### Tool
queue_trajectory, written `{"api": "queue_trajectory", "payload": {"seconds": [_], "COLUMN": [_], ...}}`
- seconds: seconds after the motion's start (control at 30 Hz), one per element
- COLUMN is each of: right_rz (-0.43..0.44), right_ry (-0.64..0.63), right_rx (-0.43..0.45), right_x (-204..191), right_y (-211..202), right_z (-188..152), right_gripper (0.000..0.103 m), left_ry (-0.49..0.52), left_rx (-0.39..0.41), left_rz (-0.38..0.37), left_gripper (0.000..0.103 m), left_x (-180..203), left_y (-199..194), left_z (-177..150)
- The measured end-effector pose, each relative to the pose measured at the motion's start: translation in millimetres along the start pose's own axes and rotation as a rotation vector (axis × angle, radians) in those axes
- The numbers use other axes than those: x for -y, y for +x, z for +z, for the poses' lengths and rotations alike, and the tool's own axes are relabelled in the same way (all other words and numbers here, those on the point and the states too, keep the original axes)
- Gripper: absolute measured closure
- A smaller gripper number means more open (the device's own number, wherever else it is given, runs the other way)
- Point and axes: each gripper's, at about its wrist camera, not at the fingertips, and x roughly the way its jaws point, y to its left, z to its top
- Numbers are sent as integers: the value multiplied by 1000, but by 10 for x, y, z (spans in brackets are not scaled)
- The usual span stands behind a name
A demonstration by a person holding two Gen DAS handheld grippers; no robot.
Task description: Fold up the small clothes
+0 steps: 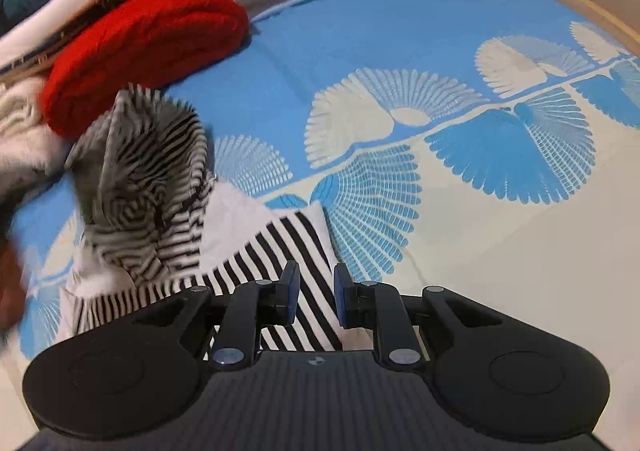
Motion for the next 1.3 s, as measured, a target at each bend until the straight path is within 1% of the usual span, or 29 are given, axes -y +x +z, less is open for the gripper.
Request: {"api": "queue_trajectory", "payload": {"seconds": [0.03,0.07,0.1,0.13,0.17,0.2,0.23,0.27,0.33,0.37,0.4,0.43,0.47,0.5,0.53,0.6,0.67,0.7,0.77,0.8,0.83,0.87,0.93,1.0,1.07,1.1,1.13,1.2,1.3], "right_rz": [5,10,17,24,34,43,49,51,59,68,76,85,92,98,109,150,196,215,232,228,222,214,205,192,181,178,173,158,147], "right_ry": [6,11,18,24,28,28,26,23,19,23,32,43,54,61,64,58,63,68,67,60,48,27,-7,-21,-26,-28,-29,-28,-1], "right_rx": [10,23,33,40,49,57,63,67,61,50,38,22,7,-7,-28,-107,-193,-226,-269,-280,-289,-298,-309,-305,-302,-303,-303,-301,-290], "right_x": [2,4,4,8,3,-8,-21,-39,-66,-75,-78,-80,-83,-93,-108,-147,-189,-214,-288,-332,-376,-428,-493,-524,-502,-497,-478,-450,-367], "right_y": [-40,-94,-147,-189,-238,-275,-308,-334,-347,-333,-309,-277,-243,-211,-167,-30,116,177,284,320,356,396,437,460,481,489,498,503,495], "right_z": [7,13,15,18,9,-2,-19,-44,-100,-130,-157,-181,-205,-232,-261,-332,-413,-451,-512,-535,-557,-584,-617,-626,-629,-641,-645,-654,-622], "right_gripper": [84,84,84,84,84,84,84,84,84,84,84,84,84,84,84,84,84,84,81,76,74,73,73,74,74,75,78,78,77], "left_ry": [39,79,98,86,37,-30,-125,-230,-485,-585,-656,-720,-781,-826,-864,-940,-975,-976,-962,-967,-971,-966,-954,-944,-946,-944,-941,-935,-934], "left_rx": [-60,-109,-168,-236,-290,-304,-293,-268,-175,-136,-124,-152,-228,-294,-318,-347,-358,-362,-399,-405,-413,-422,-417,-414,-405,-400,-396,-383,-366], "left_rz": [-53,-70,-69,-64,-37,12,61,87,130,143,158,185,224,245,237,201,199,206,203,202,202,198,198,201,201,205,209,213,233], "left_gripper": [99,98,96,96,95,94,94,92,76,64,60,60,60,60,60,60,60,60,60,61,61,61,65,81,88,91,92,97,97], "left_x": [232,410,539,613,638,614,545,446,200,65,-24,-117,-194,-236,-260,-308,-346,-276,-241,-232,-220,-200,-159,-136,-142,-147,-156,-183,-227], "left_y": [-286,-494,-663,-793,-898,-972,-1043,-1092,-1135,-1114,-1046,-920,-749,-627,-548,-406,-279,-296,-225,-193,-177,-147,-135,-134,-140,-150,-168,-210,-266], "left_z": [-220,-404,-572,-714,-820,-862,-869,-860,-875,-917,-974,-1026,-1074,-1137,-1202,-1304,-1355,-1439,-1495,-1537,-1549,-1553,-1554,-1535,-1524,-1520,-1514,-1498,-1487]}}
